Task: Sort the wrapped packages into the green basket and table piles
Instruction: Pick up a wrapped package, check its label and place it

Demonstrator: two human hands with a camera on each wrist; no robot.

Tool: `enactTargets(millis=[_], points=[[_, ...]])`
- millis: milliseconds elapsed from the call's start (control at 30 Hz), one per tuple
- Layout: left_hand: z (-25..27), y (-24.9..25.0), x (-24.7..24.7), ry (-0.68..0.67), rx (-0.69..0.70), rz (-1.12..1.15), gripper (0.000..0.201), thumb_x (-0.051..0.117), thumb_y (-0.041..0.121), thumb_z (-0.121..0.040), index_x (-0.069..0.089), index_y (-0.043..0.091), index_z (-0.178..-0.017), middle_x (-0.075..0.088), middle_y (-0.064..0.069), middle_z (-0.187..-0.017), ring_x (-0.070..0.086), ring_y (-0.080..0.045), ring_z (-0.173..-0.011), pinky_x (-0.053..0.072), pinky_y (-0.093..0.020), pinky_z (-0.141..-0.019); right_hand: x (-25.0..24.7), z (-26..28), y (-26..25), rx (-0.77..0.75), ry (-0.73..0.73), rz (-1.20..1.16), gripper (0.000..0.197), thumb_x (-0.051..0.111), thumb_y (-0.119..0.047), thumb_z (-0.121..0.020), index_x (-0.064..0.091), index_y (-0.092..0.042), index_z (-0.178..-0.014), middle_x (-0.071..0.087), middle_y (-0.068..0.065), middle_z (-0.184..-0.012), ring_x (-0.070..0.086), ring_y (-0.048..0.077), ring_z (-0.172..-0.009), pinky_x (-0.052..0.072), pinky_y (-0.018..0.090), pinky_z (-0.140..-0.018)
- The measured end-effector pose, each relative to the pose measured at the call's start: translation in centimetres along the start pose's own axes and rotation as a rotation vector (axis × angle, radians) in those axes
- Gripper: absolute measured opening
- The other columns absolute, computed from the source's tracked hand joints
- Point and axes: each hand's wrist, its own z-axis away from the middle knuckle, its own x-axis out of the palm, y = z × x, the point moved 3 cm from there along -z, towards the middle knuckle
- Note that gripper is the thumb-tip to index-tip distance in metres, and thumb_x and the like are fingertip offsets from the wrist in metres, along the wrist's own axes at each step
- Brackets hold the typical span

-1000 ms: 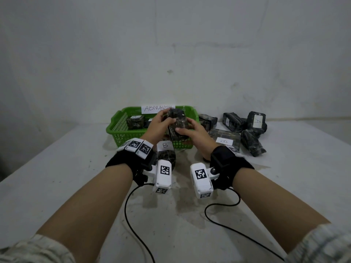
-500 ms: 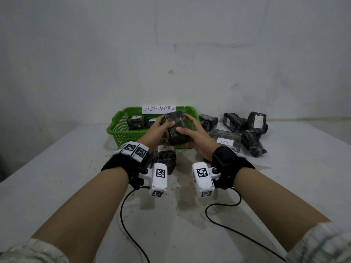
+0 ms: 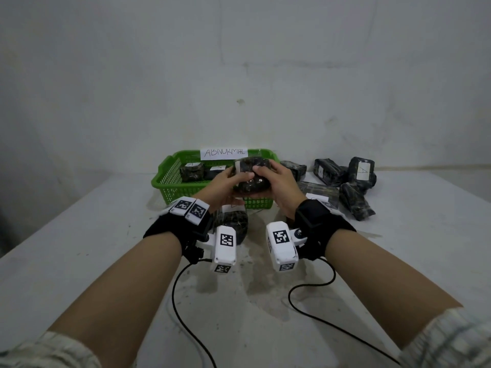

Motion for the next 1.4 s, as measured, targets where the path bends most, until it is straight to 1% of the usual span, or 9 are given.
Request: enactTargets(millis=[167, 433, 600, 733, 833, 933, 1067, 1167, 1400], points=[[-0.7, 0.4, -0.4, 0.152, 0.083, 0.006, 0.025, 0.054, 0.019, -0.092, 0.052, 0.017, -0.117, 0.060, -0.007, -0.098, 0.061, -0.019, -0.079, 0.051, -0.021, -0.046, 0.4, 0.3, 0.1, 0.048, -0.097, -0.084, 0.031, 0.051, -0.001, -0.093, 0.055, -0.009, -0.122, 0.061, 0.015, -0.113, 0.064, 0.031, -0.096, 0.059, 0.033, -0.062], [-0.3, 0.4, -0.1, 0.185, 0.102, -0.039, 0.048, 0.052, 0.042, -0.092, 0.046, 0.016, -0.131, 0.060, -0.009, -0.120, 0.064, -0.023, -0.091, 0.052, -0.023, -0.047, -0.2, -0.3, -0.1, 0.020, 0.038, -0.097, 0.047, 0.048, 0.009, -0.092, 0.040, -0.013, -0.132, 0.057, 0.013, -0.112, 0.065, 0.026, -0.082, 0.059, 0.029, -0.055], [-0.9, 0.7, -0.7, 0.249, 0.130, 0.067, 0.053, 0.056, 0.018, -0.093, 0.034, 0.013, -0.141, 0.046, -0.010, -0.137, 0.061, -0.027, -0.100, 0.058, -0.029, -0.053, -1.2, -0.3, 0.0, 0.048, 0.106, -0.030, 0.010, 0.041, -0.018, -0.102, 0.046, -0.019, -0.111, 0.053, 0.010, -0.122, 0.063, 0.024, -0.086, 0.057, 0.029, -0.056], [-0.3, 1.4, 0.0, 0.133, 0.121, 0.084, 0.046, 0.048, 0.010, -0.096, 0.040, 0.020, -0.141, 0.054, -0.002, -0.122, 0.064, -0.022, -0.095, 0.060, -0.033, -0.060, -1.5, -0.6, 0.2, 0.104, 0.027, -0.013, 0.055, 0.049, -0.054, -0.091, 0.048, -0.018, -0.133, 0.059, 0.006, -0.131, 0.060, 0.024, -0.114, 0.056, 0.037, -0.082], [0.6, 2.3, 0.8, 0.015, 0.130, 0.070, 0.040, 0.043, 0.011, -0.099, 0.046, 0.022, -0.137, 0.059, 0.003, -0.117, 0.068, -0.014, -0.085, 0.056, -0.025, -0.053, -2.6, -0.8, 0.3, 0.108, 0.046, -0.067, 0.065, 0.065, -0.041, -0.086, 0.039, -0.018, -0.142, 0.060, 0.010, -0.130, 0.061, 0.025, -0.112, 0.053, 0.035, -0.082], [0.6, 3.2, 1.2, 0.019, 0.213, -0.057, 0.036, 0.043, 0.009, -0.099, 0.051, 0.016, -0.133, 0.063, 0.002, -0.109, 0.069, -0.004, -0.069, 0.054, -0.019, -0.047, -3.5, -1.1, 0.6, 0.147, 0.092, -0.181, 0.091, 0.067, -0.035, -0.085, 0.002, -0.030, -0.149, 0.057, 0.010, -0.127, 0.060, 0.025, -0.105, 0.047, 0.034, -0.083], [0.5, 3.8, 1.8, 0.033, 0.263, -0.096, 0.029, 0.041, 0.009, -0.099, 0.058, 0.009, -0.123, 0.068, 0.000, -0.090, 0.066, -0.002, -0.060, 0.050, -0.018, -0.047, -3.1, -0.9, 0.8, 0.197, 0.010, -0.120, 0.086, 0.077, -0.046, -0.071, 0.035, -0.020, -0.140, 0.062, 0.002, -0.097, 0.059, 0.016, -0.075, 0.041, 0.029, -0.067], [0.4, 3.6, 1.9, 0.088, 0.291, -0.094, 0.023, 0.045, 0.011, -0.098, 0.062, 0.013, -0.112, 0.064, 0.003, -0.075, 0.061, -0.004, -0.062, 0.048, -0.017, -0.049, -3.0, -0.7, 0.7, 0.191, -0.021, -0.040, 0.040, 0.062, -0.047, -0.083, 0.060, -0.020, -0.113, 0.064, 0.001, -0.090, 0.057, 0.014, -0.071, 0.037, 0.027, -0.065], [-0.1, 3.2, 2.1, 0.138, 0.293, -0.112, 0.013, 0.055, 0.015, -0.093, 0.050, 0.016, -0.105, 0.050, -0.002, -0.088, 0.059, -0.014, -0.083, 0.055, -0.020, -0.056, -1.8, -0.8, 0.3, 0.113, -0.067, -0.007, 0.047, 0.065, -0.025, -0.083, 0.054, -0.017, -0.127, 0.062, 0.011, -0.125, 0.057, 0.027, -0.116, 0.048, 0.045, -0.095]])
